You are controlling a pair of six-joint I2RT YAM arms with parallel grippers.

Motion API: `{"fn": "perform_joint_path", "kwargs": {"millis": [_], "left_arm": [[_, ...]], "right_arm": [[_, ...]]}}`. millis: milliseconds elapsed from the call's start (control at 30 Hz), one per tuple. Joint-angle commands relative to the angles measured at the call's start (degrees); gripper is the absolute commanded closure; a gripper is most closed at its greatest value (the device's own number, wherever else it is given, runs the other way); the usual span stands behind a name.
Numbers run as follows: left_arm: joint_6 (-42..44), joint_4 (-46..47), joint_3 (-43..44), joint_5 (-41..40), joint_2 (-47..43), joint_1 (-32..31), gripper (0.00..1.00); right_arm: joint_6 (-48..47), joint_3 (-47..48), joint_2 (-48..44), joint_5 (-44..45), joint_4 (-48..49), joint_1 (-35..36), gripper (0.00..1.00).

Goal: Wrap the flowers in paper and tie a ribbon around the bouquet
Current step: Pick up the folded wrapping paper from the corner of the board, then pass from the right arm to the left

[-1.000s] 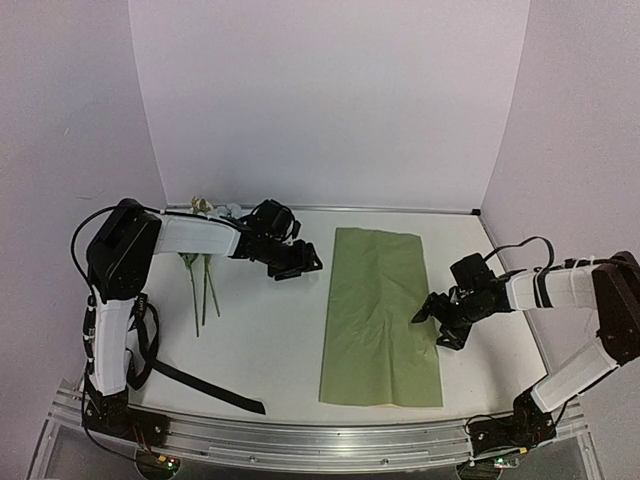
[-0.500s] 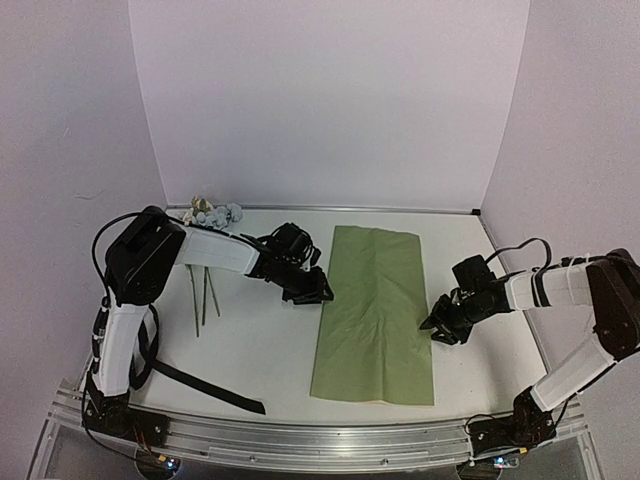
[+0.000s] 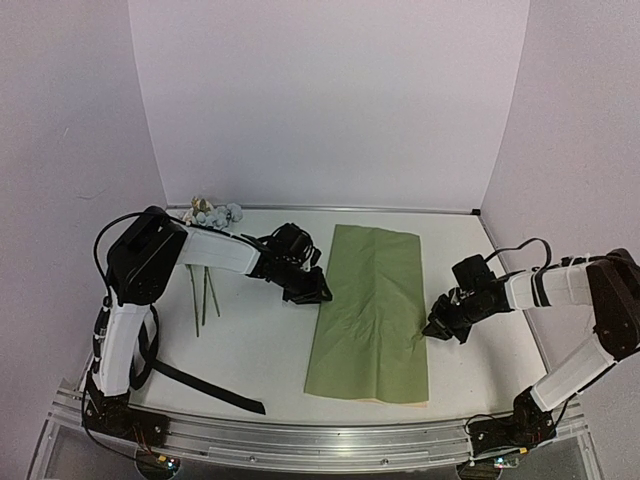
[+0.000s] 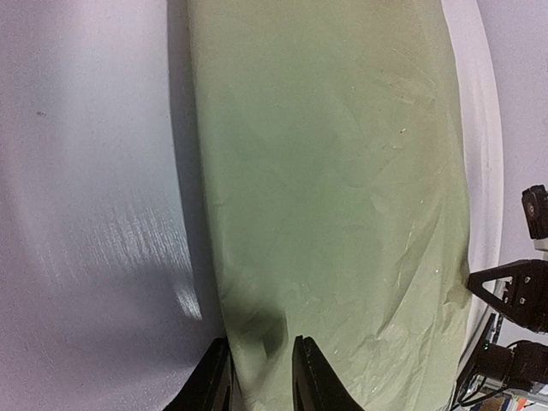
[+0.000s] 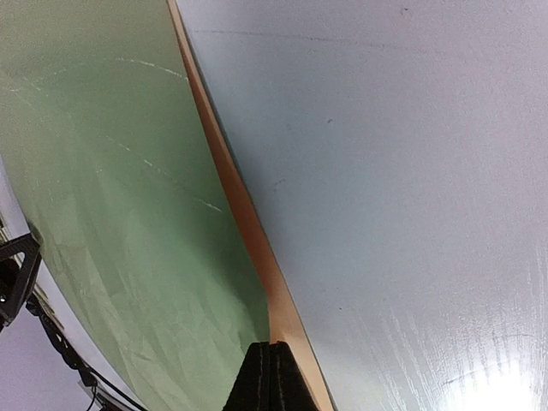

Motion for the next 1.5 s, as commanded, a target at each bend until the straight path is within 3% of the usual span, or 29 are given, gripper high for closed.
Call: {"fn": "perform_joint_path", "kwargs": {"millis": [0,267,567,900,1133,1467], "left_arm": [[-0.2,-1.7,1.6,-0.3,1.7,0.0,0.75],[-0.2,-1.4,1.4,0.0,1.1,0.0,0.75],[0.3,0.9,-0.2,0.5,-6.7,0.0,0.53],[9.2,2.5,-8.4,0.3,-24.0,-0.9,0.28],[17.4,-1.4,-12.5,-10.4,-34.2,-9.6,0.13],[21.3,-4.9,-12.9,-27.8,-36.8,-23.4,0.09]], "right_arm": [[-1.1,3.3,-2.2,-0.7,-2.7,-0.1,1.00],[-5.8,7.6,-8.4,0.9,-12.1,0.1,1.00],[-8.5,18.6,-12.4,1.6,-22.0,3.7,1.00],[-1.2,31.0,-8.3,8.6,-28.6,9.3,1.00],[7.9,38.3,-3.2,12.6,-29.1,14.4,1.00],[14.4,52.3,5.3,18.6,-37.4,22.0,1.00]]}}
